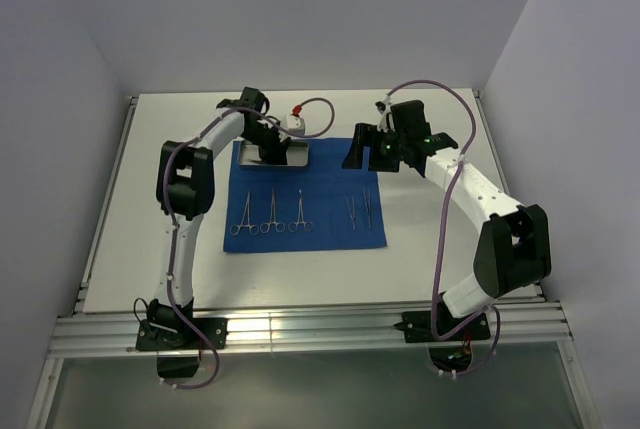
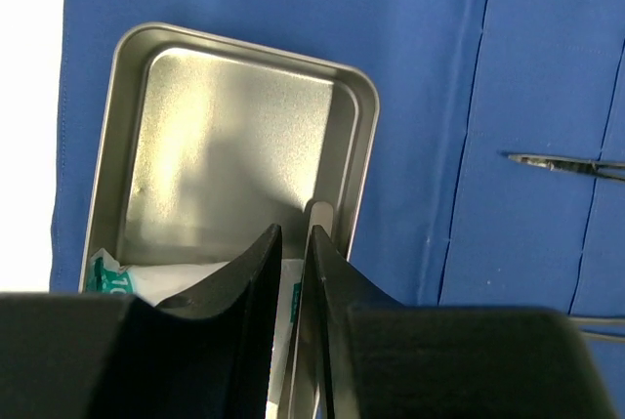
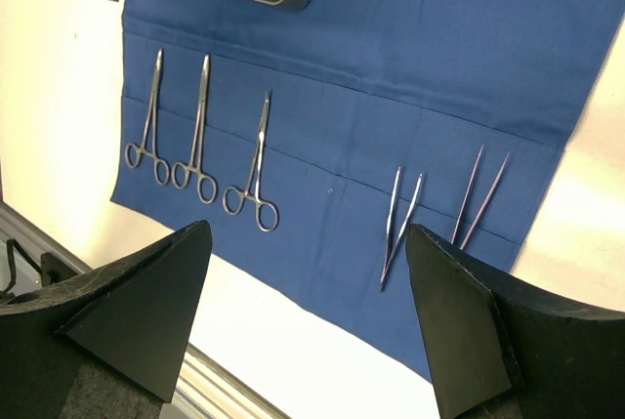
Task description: Open and lay out the surgical kit
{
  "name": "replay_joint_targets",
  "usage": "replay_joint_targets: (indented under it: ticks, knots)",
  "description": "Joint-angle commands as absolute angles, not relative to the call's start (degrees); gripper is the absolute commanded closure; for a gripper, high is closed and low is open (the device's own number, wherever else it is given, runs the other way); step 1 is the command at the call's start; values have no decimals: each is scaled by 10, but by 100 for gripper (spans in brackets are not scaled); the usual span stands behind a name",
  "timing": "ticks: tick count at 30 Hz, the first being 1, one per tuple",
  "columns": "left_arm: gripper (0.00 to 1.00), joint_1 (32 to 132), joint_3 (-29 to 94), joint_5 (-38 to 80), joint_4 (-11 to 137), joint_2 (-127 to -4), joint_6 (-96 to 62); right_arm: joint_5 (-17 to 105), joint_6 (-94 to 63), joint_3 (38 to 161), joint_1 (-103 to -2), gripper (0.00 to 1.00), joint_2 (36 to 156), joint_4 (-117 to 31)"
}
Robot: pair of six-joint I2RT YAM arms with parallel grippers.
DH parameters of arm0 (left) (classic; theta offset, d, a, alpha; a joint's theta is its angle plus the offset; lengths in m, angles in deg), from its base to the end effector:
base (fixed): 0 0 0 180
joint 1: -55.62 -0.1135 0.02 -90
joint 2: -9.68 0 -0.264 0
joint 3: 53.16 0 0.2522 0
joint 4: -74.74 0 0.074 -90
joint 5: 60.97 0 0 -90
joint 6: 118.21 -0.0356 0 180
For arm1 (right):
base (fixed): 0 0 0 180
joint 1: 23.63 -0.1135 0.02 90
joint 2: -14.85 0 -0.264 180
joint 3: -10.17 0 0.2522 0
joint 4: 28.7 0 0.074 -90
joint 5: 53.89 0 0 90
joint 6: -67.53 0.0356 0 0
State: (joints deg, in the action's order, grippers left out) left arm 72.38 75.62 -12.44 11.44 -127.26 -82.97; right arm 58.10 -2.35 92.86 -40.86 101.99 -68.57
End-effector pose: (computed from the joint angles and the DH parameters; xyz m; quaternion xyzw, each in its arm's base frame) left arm 0.4667 -0.1652 0.1625 0.5857 0.7157 -0.2813 0.2562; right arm 0.3159 0.1119 0.2828 -0.0512 0.9063 0.2885 0.3047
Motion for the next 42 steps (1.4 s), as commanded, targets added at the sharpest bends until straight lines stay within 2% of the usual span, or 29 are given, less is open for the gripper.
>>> replay_joint_targets:
  ticks: [1,10,13,15,25,29,34,39,42]
  knots:
    - [76,728,781,-114,85,-1274,-869,584,-16,929,-402,12,1018,-668]
    - [86,733,763,-59,142,-1279,-831,595,-11,931,-396,13,1030,-670]
    - [90,733,757,-62,158,-1271,-830,597,-10,931,-395,13,1030,-669]
    - [90,732,748,-74,164,-1262,-835,599,-10,929,-395,13,1030,-670]
    - [78,728,749,-128,219,-1169,-793,610,-9,926,-394,13,1027,-668]
    - [79,715,766,-139,224,-1142,-782,612,-13,928,-394,13,1027,-669]
    - [77,701,772,-109,161,-1156,-788,606,-11,930,-395,12,1027,-671]
    - [68,698,710,-34,234,-1147,-605,599,-5,929,-395,12,1030,-673]
    - [61,696,624,-12,325,-1102,-488,597,-5,931,-396,12,1032,-673]
